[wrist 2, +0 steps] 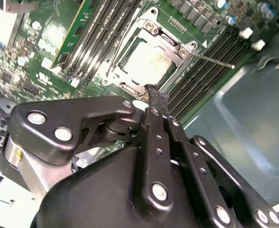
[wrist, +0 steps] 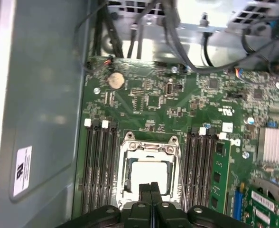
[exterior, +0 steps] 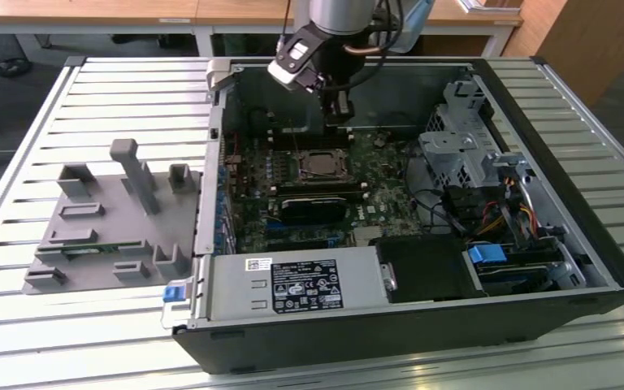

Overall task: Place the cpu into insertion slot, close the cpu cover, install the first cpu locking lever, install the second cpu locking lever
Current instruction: 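Install the first cpu locking lever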

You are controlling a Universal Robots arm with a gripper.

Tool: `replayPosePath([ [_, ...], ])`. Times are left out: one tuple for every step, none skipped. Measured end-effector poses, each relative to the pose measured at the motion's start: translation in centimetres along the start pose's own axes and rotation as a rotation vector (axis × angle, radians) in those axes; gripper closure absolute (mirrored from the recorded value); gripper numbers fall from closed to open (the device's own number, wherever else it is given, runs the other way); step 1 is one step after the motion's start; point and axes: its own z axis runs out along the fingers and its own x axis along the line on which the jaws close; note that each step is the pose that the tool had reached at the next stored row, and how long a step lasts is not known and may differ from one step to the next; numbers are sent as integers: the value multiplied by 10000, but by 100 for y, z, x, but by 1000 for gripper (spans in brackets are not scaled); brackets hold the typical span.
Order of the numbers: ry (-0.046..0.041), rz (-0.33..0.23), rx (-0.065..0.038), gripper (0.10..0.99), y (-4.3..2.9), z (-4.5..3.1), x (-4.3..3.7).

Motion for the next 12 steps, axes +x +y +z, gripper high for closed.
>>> replayPosePath([
  [3, -179, 1, 980, 0, 0, 0],
  [6, -359, 1, 980, 0, 0, 0],
  [10, -538, 1, 980, 0, 0, 0],
  [14, -734, 2, 980, 0, 0, 0],
  [17, -915, 2, 980, 0, 1, 0],
  [21, -1085, 2, 980, 0, 1, 0],
  [23, -1225, 3, 980, 0, 2, 0],
  [25, -1342, 3, 980, 0, 2, 0],
  [27, -1441, 4, 980, 0, 2, 0],
  [28, -1533, 4, 980, 0, 3, 0],
  [30, -1628, 5, 980, 0, 3, 0],
  [32, -1728, 4, 980, 1, 4, 0],
])
